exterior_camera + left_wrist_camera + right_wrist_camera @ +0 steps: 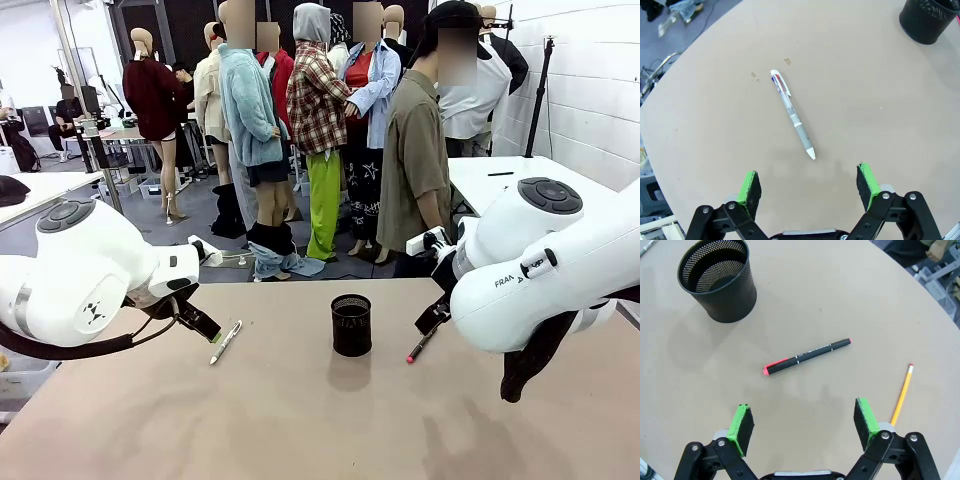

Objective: Place the pens into the pen holder.
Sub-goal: Pick up a writing instrument from the table and place it into the Pen holder.

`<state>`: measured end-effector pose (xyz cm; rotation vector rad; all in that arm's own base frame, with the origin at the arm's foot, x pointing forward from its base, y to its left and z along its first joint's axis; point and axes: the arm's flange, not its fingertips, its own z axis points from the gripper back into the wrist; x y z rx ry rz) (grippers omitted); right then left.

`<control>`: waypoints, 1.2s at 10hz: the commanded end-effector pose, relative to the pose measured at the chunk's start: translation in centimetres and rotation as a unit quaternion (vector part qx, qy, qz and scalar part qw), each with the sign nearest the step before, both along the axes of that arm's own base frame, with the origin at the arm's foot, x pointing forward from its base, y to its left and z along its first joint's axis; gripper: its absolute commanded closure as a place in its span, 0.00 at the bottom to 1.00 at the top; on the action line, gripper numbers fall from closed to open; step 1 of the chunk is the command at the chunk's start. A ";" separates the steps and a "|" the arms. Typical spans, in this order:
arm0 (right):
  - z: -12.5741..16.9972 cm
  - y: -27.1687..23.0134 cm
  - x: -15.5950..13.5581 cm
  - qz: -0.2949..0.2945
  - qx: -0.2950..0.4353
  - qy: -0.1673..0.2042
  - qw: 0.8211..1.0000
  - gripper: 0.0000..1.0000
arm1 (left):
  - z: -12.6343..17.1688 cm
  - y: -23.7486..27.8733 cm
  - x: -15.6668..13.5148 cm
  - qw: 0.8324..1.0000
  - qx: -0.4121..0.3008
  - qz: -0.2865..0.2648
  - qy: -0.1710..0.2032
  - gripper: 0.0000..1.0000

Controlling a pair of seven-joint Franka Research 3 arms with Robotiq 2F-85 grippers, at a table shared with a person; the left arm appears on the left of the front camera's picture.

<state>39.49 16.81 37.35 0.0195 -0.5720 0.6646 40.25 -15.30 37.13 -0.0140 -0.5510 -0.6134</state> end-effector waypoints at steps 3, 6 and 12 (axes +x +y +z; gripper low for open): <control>1.1 -1.4 0.8 -0.023 -0.004 -0.005 1.000 0.00 | 0.0 0.2 0.1 1.000 -0.001 0.002 0.000 0.00; 3.2 -5.6 5.1 -0.080 -0.022 0.058 0.995 0.00 | 0.0 0.2 0.1 1.000 -0.001 0.002 0.000 0.00; -0.8 -12.9 12.9 -0.154 -0.049 0.204 0.966 0.00 | 0.0 0.2 0.1 1.000 -0.001 0.002 0.000 0.00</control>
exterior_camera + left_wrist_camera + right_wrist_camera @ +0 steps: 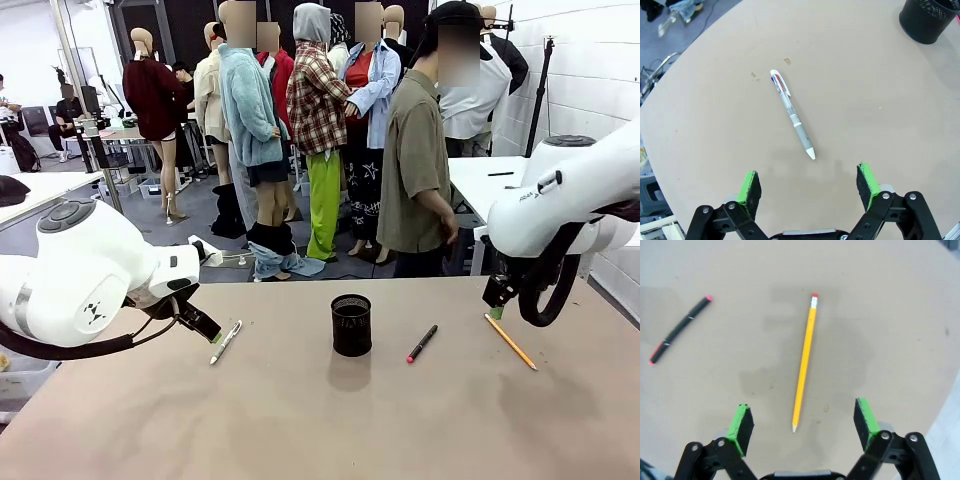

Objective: Place the pens into the pen holder.
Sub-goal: Pick up a writing instrument from the table and place it into the Pen holder.

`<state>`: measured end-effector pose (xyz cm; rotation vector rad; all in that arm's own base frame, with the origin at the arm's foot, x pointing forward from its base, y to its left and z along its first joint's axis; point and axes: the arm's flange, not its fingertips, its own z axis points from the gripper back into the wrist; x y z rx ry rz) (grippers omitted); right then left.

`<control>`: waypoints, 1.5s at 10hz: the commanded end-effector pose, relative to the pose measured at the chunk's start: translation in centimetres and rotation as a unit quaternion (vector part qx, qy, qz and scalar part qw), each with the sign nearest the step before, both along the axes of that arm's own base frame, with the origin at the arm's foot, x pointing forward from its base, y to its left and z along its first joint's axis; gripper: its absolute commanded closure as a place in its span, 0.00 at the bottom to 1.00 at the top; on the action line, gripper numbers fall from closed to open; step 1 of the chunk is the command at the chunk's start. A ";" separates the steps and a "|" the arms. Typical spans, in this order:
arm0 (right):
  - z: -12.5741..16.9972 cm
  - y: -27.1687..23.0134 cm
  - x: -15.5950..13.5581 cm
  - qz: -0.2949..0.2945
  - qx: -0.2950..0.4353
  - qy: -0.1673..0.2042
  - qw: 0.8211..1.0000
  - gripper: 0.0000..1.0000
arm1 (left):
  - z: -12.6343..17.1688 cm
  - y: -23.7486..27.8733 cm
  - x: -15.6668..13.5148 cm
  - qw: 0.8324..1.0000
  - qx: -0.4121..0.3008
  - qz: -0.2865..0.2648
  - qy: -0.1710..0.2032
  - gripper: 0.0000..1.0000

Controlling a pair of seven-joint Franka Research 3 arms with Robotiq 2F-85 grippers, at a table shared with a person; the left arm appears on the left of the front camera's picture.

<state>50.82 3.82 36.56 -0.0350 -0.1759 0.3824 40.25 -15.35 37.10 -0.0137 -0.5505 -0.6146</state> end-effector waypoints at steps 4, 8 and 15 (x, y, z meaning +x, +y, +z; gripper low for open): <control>-3.4 0.0 4.0 -0.018 -0.005 0.053 0.998 0.00 | 0.0 0.2 0.1 1.000 -0.002 0.002 0.000 0.00; -5.4 1.3 4.4 -0.020 -0.015 0.067 0.997 0.00 | 0.0 0.2 0.1 1.000 -0.002 0.002 0.000 0.00; -7.1 1.5 4.2 -0.026 -0.005 0.091 0.996 0.85 | 0.0 0.2 0.1 1.000 -0.002 0.002 0.000 0.00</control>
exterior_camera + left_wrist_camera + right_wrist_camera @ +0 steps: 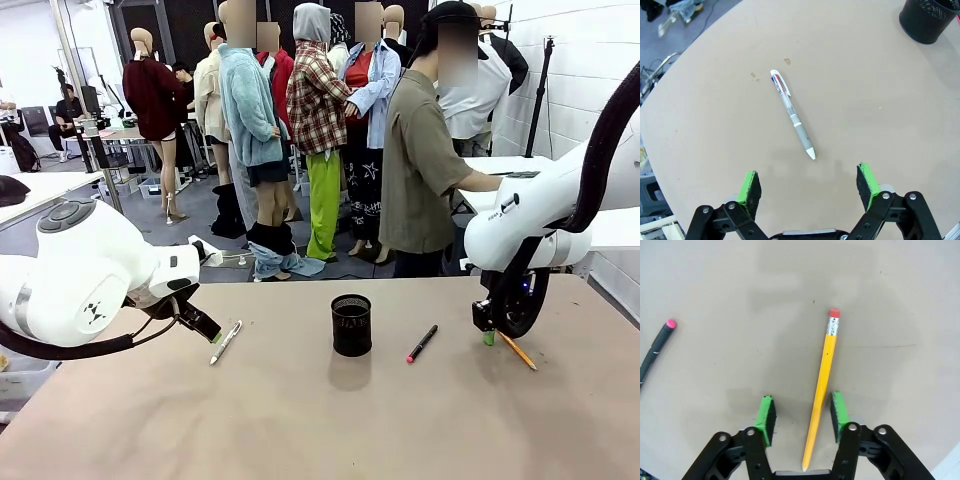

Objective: Place the pens into the pen holder.
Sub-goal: Pick up a writing instrument from the table and place it into the Pen holder.

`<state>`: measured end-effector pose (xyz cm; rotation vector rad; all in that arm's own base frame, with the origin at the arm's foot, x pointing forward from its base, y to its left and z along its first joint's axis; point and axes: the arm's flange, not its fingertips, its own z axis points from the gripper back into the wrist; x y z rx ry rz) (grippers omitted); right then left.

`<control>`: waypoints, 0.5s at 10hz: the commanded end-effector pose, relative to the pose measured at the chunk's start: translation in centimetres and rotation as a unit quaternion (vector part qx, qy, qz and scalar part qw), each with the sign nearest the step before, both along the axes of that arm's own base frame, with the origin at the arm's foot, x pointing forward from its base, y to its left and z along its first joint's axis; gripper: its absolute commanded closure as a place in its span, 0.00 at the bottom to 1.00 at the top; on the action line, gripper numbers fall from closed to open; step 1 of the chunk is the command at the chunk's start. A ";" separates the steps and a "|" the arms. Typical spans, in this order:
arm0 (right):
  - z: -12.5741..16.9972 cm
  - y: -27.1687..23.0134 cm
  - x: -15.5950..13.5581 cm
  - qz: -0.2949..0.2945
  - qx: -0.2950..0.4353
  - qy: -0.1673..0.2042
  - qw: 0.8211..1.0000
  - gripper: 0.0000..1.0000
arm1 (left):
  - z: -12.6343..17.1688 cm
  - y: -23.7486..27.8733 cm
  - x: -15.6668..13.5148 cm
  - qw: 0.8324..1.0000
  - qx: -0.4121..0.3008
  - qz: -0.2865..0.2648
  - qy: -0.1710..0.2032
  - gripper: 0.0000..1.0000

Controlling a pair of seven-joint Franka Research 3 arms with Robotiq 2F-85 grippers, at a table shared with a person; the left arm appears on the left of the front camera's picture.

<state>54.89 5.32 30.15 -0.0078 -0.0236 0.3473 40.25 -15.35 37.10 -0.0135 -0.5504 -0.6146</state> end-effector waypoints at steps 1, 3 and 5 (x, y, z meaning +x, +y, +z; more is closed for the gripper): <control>-0.7 0.0 0.3 -0.004 -0.002 0.019 1.000 1.00 | 0.0 0.2 0.0 1.000 -0.002 0.002 0.000 0.00; -0.5 -0.1 0.2 0.008 0.003 0.026 1.000 1.00 | 0.0 0.2 0.0 1.000 -0.002 0.002 0.000 0.00; 0.2 -0.3 0.1 0.020 0.003 0.031 0.999 1.00 | 0.0 0.2 0.0 1.000 -0.002 0.002 0.000 0.00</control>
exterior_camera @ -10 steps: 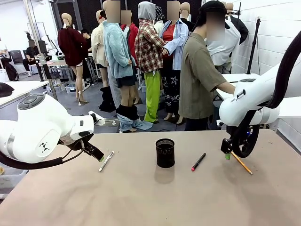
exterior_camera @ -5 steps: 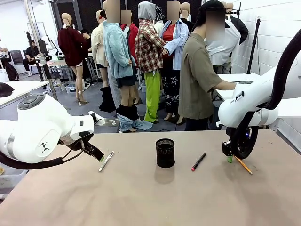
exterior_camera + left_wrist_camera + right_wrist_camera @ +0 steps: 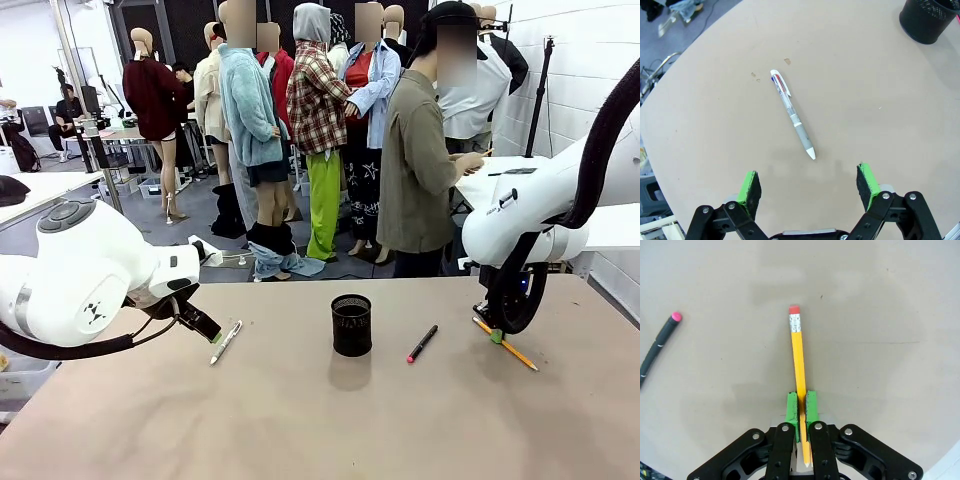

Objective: Place the pens into the pen holder.
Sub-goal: Pick up a writing instrument from the table and place it into the Pen holder.

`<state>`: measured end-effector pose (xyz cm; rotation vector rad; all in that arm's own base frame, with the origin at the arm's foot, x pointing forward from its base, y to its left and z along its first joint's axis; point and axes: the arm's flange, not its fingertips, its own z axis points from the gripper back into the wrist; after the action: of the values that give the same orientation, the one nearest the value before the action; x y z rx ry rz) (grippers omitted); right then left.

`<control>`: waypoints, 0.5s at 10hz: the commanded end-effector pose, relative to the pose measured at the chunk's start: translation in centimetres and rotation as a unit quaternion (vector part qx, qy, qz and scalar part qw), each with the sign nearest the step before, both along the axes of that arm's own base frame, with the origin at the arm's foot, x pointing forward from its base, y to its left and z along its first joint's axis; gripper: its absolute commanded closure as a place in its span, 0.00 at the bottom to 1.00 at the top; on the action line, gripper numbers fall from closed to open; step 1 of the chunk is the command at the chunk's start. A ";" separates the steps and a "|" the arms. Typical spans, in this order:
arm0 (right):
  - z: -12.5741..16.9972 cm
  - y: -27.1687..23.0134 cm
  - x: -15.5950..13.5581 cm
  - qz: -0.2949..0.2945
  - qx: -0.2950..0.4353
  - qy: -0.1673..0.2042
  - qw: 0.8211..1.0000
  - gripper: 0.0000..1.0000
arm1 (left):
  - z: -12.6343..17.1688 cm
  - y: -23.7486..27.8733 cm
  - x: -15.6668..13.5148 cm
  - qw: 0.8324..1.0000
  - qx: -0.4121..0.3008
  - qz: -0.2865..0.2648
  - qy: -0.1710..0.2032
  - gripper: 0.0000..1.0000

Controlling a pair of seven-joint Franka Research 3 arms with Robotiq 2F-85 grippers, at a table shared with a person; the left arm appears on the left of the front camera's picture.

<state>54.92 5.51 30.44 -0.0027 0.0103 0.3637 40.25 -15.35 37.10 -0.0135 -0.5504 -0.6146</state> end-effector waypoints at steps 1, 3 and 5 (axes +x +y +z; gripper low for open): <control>0.4 -0.3 0.0 0.032 0.013 0.012 0.999 1.00 | 0.0 0.2 0.0 1.000 -0.002 0.002 0.000 0.00; 1.8 0.2 -0.9 0.089 0.064 -0.014 0.994 1.00 | 0.0 0.2 0.0 1.000 -0.002 0.002 0.000 0.00; 3.8 0.5 -1.9 0.134 0.114 -0.043 0.983 1.00 | 0.0 0.2 0.0 1.000 -0.002 0.002 0.000 0.00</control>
<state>54.47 7.02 33.81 0.1334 -0.0797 0.5757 40.25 -15.35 37.10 -0.0135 -0.5504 -0.6146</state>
